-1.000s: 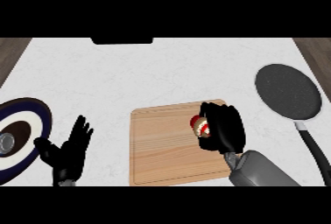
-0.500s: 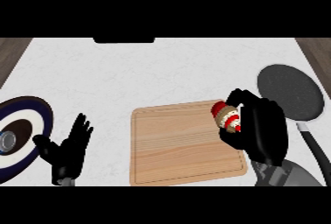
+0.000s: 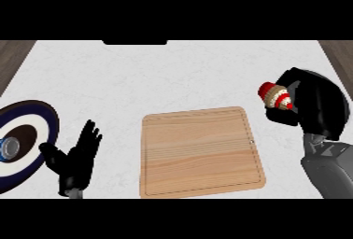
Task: Pick the cupcake from the cutting board and place it in the pan
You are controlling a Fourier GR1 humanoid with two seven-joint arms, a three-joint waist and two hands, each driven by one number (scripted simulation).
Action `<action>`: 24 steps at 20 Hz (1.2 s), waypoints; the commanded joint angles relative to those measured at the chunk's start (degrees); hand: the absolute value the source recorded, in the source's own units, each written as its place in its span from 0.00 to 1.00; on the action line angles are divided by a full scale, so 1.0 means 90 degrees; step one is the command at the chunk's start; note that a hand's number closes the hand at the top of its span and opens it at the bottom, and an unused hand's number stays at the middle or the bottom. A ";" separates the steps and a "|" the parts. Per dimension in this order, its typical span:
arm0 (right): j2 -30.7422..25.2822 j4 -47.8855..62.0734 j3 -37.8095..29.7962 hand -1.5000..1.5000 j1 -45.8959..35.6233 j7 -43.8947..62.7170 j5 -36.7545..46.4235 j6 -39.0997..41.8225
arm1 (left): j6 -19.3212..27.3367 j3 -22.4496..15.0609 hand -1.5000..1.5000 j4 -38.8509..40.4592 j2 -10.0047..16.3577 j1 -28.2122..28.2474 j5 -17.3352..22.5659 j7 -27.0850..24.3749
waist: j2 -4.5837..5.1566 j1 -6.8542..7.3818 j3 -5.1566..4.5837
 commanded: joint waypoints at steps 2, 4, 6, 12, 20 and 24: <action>-0.0174 0.1601 -0.0742 1.00 -0.0207 -0.1195 -0.0047 -0.0648 | -0.0014 -0.0028 0.50 0.0103 -0.0084 0.0140 -0.0123 -0.0286 | 0.0013 0.0034 -0.0001; -0.0408 0.2399 -0.1187 1.00 -0.0701 -0.1658 -0.0368 -0.0610 | 0.0226 -0.0251 0.50 -0.0217 -0.0150 -0.0057 -0.0282 0.0209 | 0.0022 0.0070 0.0003; -0.0199 0.3514 -0.1313 1.00 -0.1178 -0.2113 -0.0209 -0.1156 | -0.0111 -0.0022 0.50 -0.0052 0.0025 0.0037 -0.0025 0.0103 | 0.0044 0.0146 0.0003; -0.0432 0.5780 -0.2270 1.00 -0.1964 -0.3826 -0.1050 -0.1584 | -0.0116 -0.0017 0.50 0.0018 -0.0100 -0.0077 -0.0031 -0.0064 | 0.0088 0.0230 0.0013; -0.1133 0.8074 -0.2366 0.00 -0.2436 -0.4073 -0.0400 -0.1746 | -0.0252 -0.0078 0.50 0.0241 -0.0019 -0.0377 -0.0133 -0.0075 | 0.0223 0.0458 0.0013; -0.1058 0.8694 -0.2606 0.00 -0.2909 -0.4718 -0.0778 -0.1125 | -0.0324 0.0009 0.50 0.0192 0.0074 -0.0513 -0.0045 0.0065 | 0.0224 0.0534 0.0034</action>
